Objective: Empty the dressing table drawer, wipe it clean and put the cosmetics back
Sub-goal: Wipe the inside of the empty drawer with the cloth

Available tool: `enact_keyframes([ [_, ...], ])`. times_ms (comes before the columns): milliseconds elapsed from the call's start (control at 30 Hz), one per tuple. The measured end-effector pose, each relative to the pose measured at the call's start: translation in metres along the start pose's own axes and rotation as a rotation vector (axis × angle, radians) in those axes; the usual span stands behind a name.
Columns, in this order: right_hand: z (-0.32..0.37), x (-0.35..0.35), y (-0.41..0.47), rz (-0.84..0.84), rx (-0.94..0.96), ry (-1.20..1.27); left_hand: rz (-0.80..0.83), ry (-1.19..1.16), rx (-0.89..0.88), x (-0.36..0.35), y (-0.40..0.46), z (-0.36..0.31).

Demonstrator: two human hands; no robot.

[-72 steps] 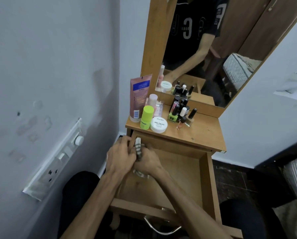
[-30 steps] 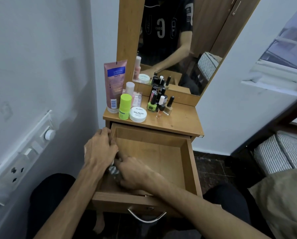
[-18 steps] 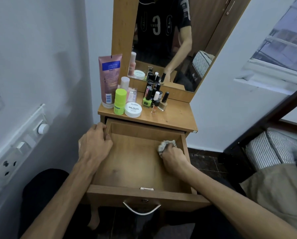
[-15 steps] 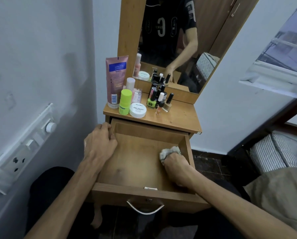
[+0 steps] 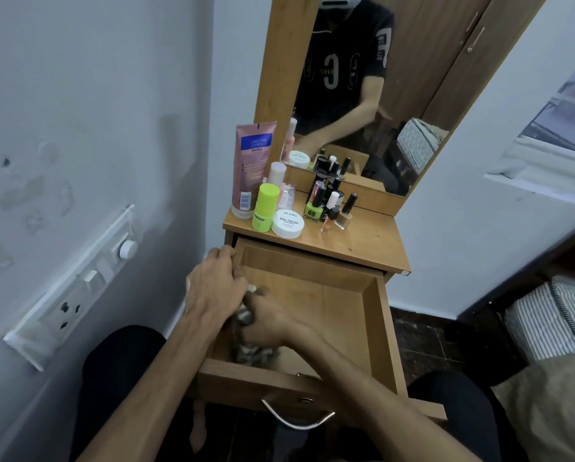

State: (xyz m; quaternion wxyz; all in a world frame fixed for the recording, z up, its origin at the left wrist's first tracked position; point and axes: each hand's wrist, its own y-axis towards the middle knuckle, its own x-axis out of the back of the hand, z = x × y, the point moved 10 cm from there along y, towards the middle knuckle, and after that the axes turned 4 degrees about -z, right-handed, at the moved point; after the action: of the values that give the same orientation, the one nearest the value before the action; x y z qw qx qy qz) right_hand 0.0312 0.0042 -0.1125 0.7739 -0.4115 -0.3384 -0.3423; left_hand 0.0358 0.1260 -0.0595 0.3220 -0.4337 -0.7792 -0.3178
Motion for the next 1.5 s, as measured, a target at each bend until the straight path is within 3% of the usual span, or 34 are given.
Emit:
enact_keyframes([
  [100, -0.012, -0.005, 0.001, 0.012, -0.1, 0.463, -0.01, -0.006, 0.002, 0.002, 0.0, 0.002],
  [167, -0.048, 0.014, -0.009, -0.192, -0.216, 0.73, -0.019, -0.015, -0.011, 0.003, 0.001, 0.002],
  [267, -0.103, 0.068, -0.047, -0.659, -0.28, 0.761, -0.027, -0.027, -0.033, 0.003, 0.003, 0.001],
  [367, -0.123, 0.108, -0.08, -0.949, -0.273, 0.495, -0.03, -0.03, -0.041, 0.002, 0.003, 0.002],
  [433, -0.12, 0.108, -0.075, -0.875, -0.305, 0.365, -0.035, -0.037, -0.045, 0.002, 0.002, 0.002],
  [533, -0.114, 0.081, -0.041, -0.598, -0.447, 0.37, -0.036, -0.037, -0.051, 0.001, 0.002, 0.001],
  [700, -0.086, 0.066, -0.007, -0.603, -0.524, 0.599, -0.022, -0.012, -0.064, 0.002, 0.0, -0.002],
  [833, -0.062, 0.052, 0.0, -0.585, -0.447, 0.701, -0.005, 0.017, -0.092, 0.002, 0.0, -0.003],
  [967, -0.018, 0.021, 0.043, -0.415, -0.247, 0.998, -0.018, -0.002, -0.086, 0.006, 0.001, -0.001],
  [1033, -0.012, 0.011, 0.071, -0.416, -0.211, 1.062, -0.035, -0.024, -0.073, 0.008, 0.0, 0.0],
  [1100, -0.007, 0.018, 0.065, -0.435, -0.272, 1.04, -0.057, -0.045, -0.05, 0.011, 0.001, 0.003],
  [1200, -0.006, 0.027, 0.047, -0.337, -0.299, 0.913, -0.094, -0.051, -0.007, 0.018, 0.002, 0.005],
  [1433, -0.004, -0.027, 0.007, 0.266, -0.13, 0.665, -0.266, -0.221, 0.125, 0.039, 0.001, 0.022],
  [1500, -0.003, -0.039, 0.0, 0.334, -0.085, 0.584, -0.287, -0.237, 0.089, 0.041, -0.001, 0.017],
])
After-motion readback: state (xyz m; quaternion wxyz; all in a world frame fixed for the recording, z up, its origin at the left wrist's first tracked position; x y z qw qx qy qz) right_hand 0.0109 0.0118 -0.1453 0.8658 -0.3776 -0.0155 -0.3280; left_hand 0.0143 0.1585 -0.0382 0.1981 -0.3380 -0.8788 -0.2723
